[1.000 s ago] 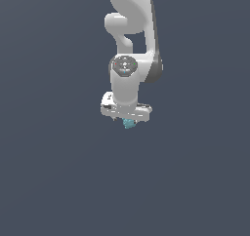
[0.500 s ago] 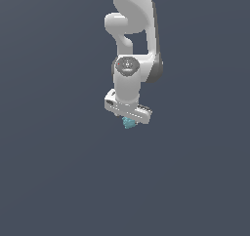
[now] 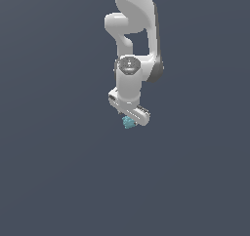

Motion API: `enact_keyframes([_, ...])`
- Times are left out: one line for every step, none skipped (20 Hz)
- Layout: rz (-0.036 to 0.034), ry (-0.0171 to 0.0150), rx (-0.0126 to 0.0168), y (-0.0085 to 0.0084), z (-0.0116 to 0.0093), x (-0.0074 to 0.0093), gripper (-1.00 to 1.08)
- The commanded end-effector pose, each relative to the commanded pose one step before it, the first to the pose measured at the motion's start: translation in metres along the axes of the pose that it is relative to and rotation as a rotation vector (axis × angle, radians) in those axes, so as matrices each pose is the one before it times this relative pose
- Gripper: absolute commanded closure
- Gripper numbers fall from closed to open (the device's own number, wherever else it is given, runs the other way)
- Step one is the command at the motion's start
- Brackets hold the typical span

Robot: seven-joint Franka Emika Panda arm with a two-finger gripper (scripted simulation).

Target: Pick up the object and move it to a goal position.

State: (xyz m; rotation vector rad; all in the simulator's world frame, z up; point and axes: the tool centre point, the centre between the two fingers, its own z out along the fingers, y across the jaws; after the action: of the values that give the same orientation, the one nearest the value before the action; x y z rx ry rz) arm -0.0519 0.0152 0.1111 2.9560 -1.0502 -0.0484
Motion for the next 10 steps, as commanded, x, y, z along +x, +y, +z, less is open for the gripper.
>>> enact_keyframes([0.06872, 0.00362, 0.00235, 0.00149, 0.00255, -0.00377, -0.92])
enact_keyframes([0.02683, 0.00137, 0.00095, 0.00072, 0.00098, -0.00144, -0.92])
enact_keyframes([0.02686, 0.00136, 0.00098, 0.00078, 0.00097, -0.00141, -0.92])
enact_keyframes([0.02687, 0.00136, 0.00102, 0.00083, 0.00096, -0.00139, -0.92])
enact_keyframes([0.02689, 0.00135, 0.00105, 0.00088, 0.00094, -0.00136, -0.92])
enact_keyframes([0.02692, 0.00134, 0.00108, 0.00094, 0.00093, -0.00133, -0.92])
enact_keyframes([0.02672, 0.00131, 0.00111, 0.00098, 0.00091, -0.00128, -0.92])
enact_keyframes([0.02554, 0.00124, 0.00109, 0.00099, 0.00085, -0.00119, -0.92])
enact_keyframes([0.02417, 0.00117, 0.00106, 0.00097, 0.0008, -0.0011, -0.92])
enact_keyframes([0.0228, 0.00109, 0.00103, 0.00095, 0.00074, -0.00101, -0.92])
